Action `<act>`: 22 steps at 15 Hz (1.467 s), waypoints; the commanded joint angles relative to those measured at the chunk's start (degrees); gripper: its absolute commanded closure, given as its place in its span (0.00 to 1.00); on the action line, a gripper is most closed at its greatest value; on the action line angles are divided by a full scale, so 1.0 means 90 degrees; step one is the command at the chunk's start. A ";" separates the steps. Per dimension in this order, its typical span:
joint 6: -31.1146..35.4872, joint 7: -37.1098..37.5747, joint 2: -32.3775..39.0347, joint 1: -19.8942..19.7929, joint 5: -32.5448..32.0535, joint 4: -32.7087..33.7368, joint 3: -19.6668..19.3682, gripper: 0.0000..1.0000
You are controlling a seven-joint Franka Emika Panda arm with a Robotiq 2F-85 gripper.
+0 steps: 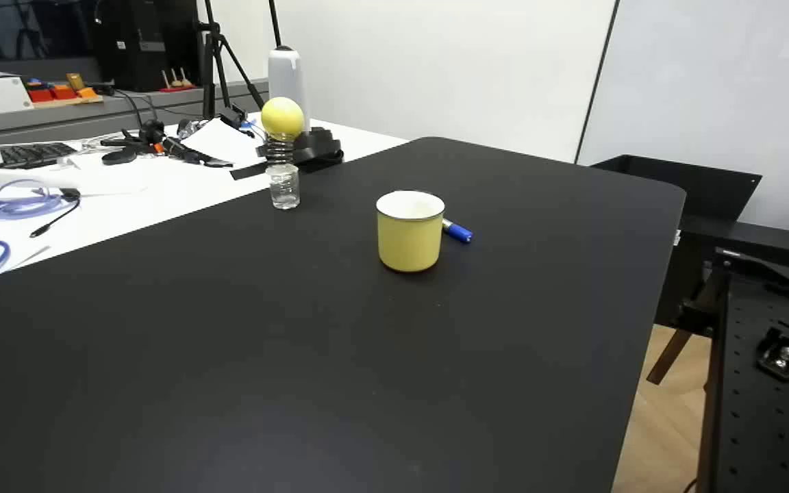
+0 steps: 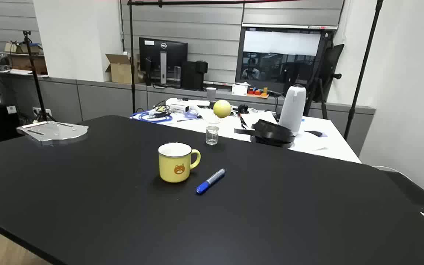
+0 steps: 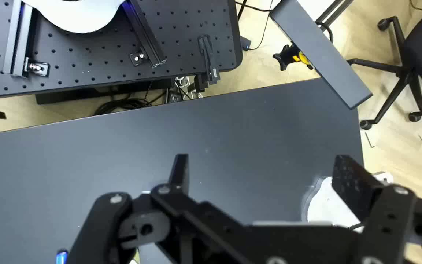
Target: Put the blue pen inside the yellow mug
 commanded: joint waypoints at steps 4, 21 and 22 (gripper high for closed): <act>-0.0034 -0.0093 -0.0006 -0.0204 0.0067 0.0024 0.0144 0.00; 0.0881 -0.0895 0.0562 -0.1092 -0.2613 0.0191 -0.0165 0.00; 0.0729 -0.0864 0.0364 -0.0949 -0.2335 0.0041 -0.0156 0.00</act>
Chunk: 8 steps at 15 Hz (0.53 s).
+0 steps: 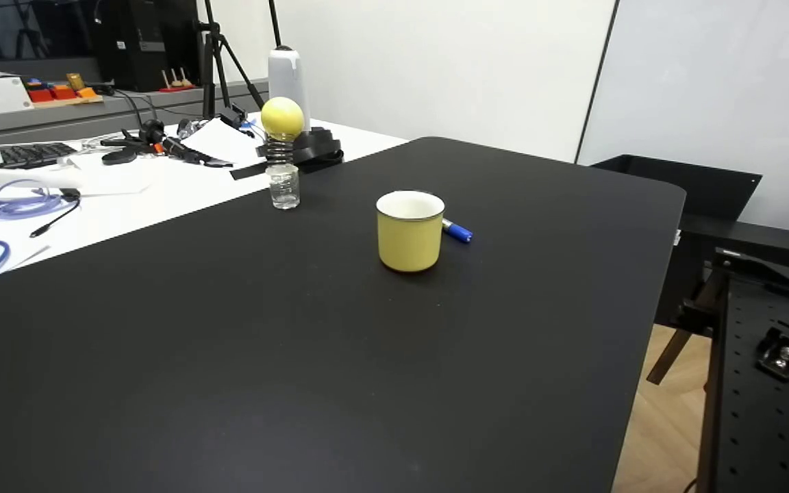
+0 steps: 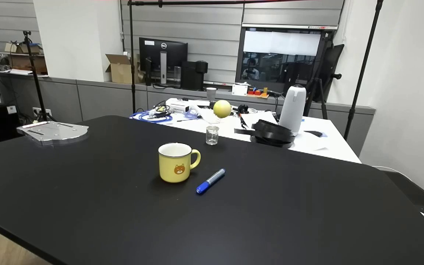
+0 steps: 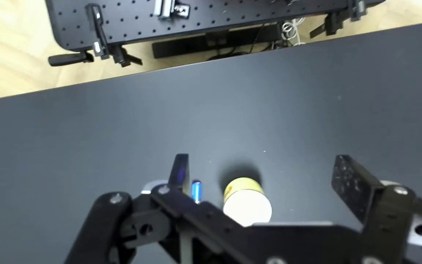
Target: Put the blue pen inside the yellow mug
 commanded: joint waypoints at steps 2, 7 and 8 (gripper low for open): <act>0.0158 -0.0011 0.0142 -0.0021 -0.0199 0.0019 -0.0112 0.00; 0.0742 -0.0022 0.0422 -0.0154 -0.0334 0.0044 -0.0281 0.00; 0.1202 -0.0100 0.0519 -0.0193 -0.0295 0.0023 -0.0410 0.00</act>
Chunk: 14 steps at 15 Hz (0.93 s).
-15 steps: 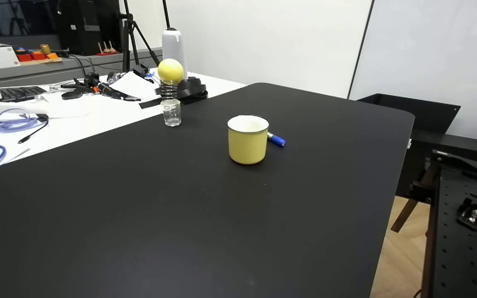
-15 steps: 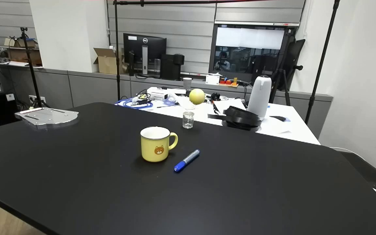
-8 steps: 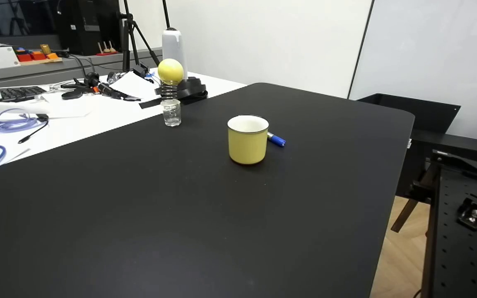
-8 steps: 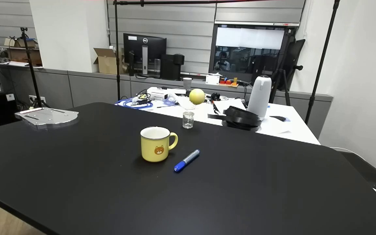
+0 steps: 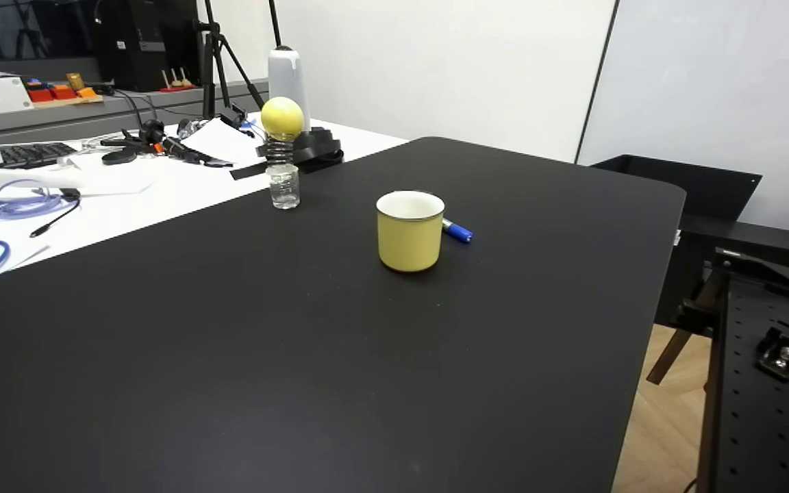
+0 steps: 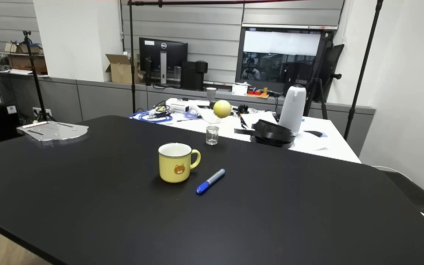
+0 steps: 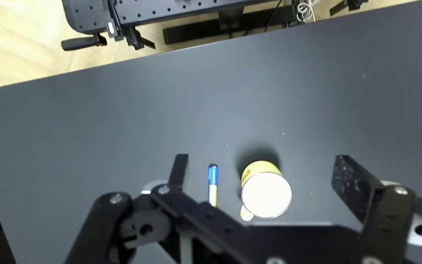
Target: Put the blue pen inside the yellow mug
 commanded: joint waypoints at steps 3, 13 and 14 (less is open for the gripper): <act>0.2232 0.0123 0.0790 -0.0297 0.0118 0.0058 -0.0598 0.00; 0.3996 -0.0660 0.2246 -0.0346 0.1516 0.0246 -0.1177 0.00; 0.3996 -0.0660 0.2271 -0.0336 0.1519 0.0278 -0.1175 0.00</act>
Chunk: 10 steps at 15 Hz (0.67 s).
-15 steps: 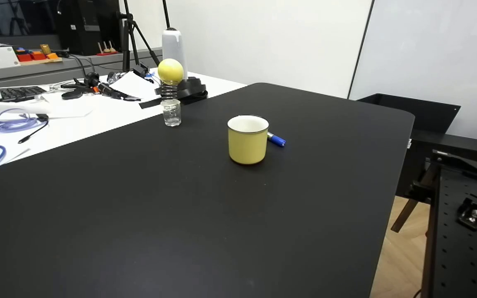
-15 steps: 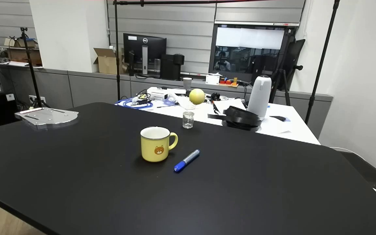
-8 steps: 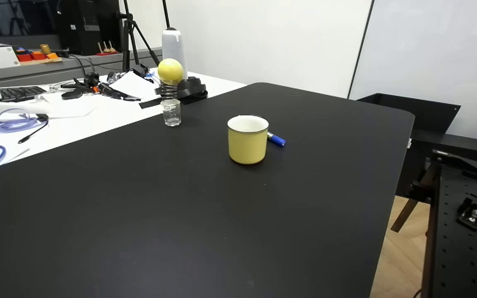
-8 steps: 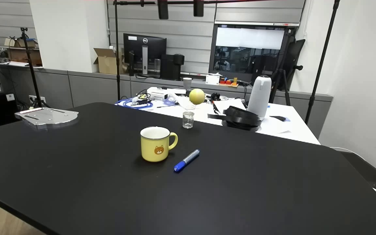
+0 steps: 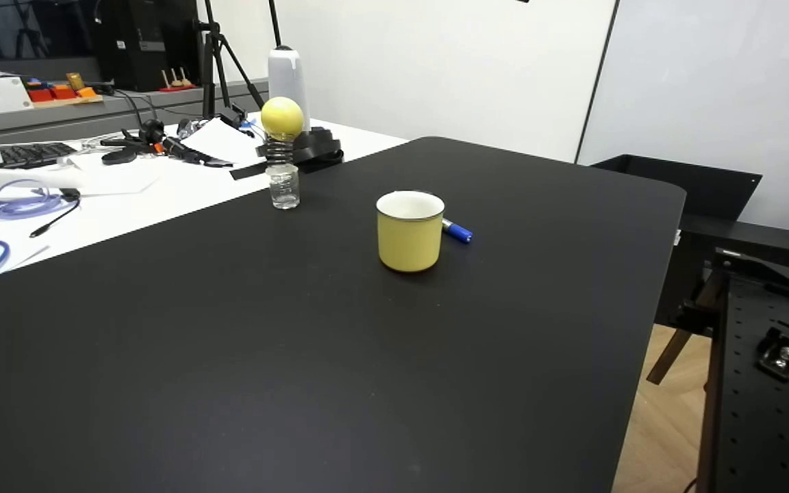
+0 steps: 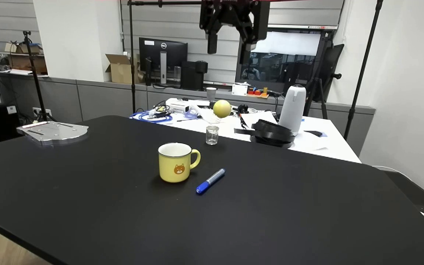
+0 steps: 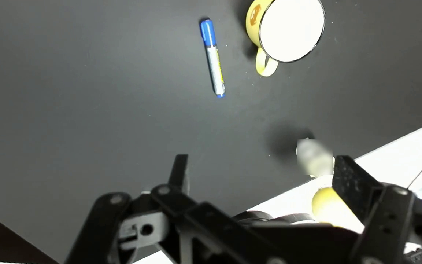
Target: Put the blue pen inside the yellow mug
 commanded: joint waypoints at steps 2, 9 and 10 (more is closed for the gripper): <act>-0.0237 0.0037 0.0324 -0.0068 -0.0015 0.0215 0.0024 0.00; -0.0980 0.0064 0.2010 -0.0265 -0.0003 0.1168 0.0010 0.00; -0.1044 0.0024 0.2244 -0.0257 0.0035 0.1304 0.0057 0.00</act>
